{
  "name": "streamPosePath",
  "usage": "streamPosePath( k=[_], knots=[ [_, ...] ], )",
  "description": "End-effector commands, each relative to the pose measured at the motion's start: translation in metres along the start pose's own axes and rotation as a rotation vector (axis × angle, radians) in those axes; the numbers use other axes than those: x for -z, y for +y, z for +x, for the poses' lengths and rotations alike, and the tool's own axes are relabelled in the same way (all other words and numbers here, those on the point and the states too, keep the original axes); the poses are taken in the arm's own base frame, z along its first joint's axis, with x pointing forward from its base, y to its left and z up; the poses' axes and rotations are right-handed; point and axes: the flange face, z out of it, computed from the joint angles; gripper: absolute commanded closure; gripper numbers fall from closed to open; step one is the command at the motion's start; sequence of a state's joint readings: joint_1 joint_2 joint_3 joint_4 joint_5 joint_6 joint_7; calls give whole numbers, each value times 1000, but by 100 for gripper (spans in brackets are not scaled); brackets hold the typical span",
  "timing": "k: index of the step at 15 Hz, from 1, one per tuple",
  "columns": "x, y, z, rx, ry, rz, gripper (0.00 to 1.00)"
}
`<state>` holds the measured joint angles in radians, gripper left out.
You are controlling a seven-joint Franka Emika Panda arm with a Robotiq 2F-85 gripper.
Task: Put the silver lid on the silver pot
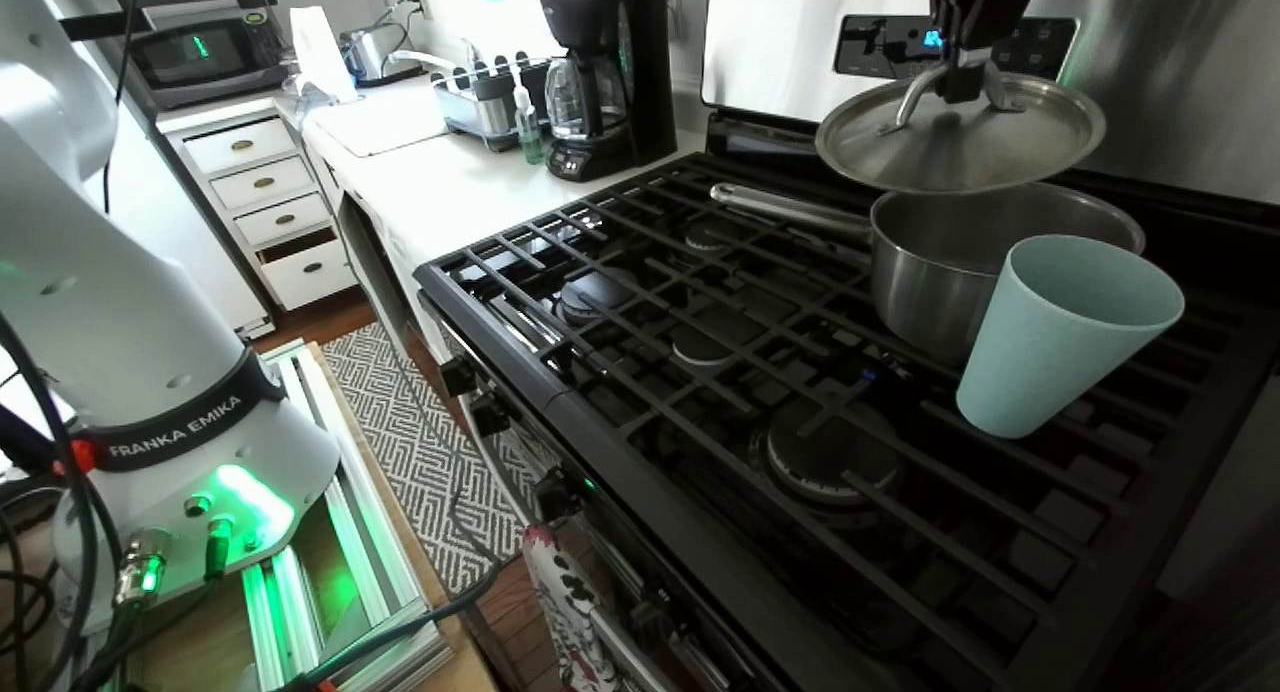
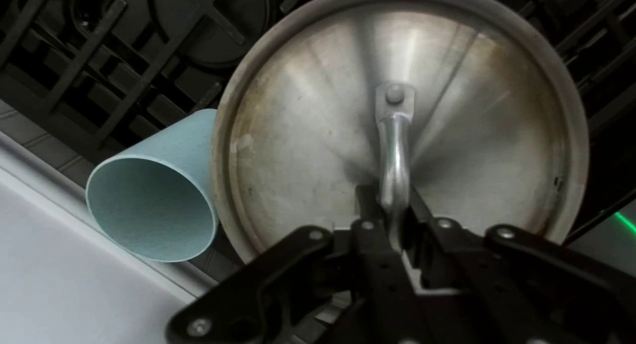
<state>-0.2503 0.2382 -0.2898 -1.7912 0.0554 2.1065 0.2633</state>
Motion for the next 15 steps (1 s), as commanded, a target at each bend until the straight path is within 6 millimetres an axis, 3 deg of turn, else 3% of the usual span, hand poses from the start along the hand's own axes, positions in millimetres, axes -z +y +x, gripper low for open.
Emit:
streamPosePath(
  k=[1, 6, 15],
  knots=[
    [-12, 8, 18, -71, -15, -23, 96],
    [-32, 1, 30, -89, -30, -43, 96],
    [-49, -8, 47, -86, -69, -35, 96]
  ],
)
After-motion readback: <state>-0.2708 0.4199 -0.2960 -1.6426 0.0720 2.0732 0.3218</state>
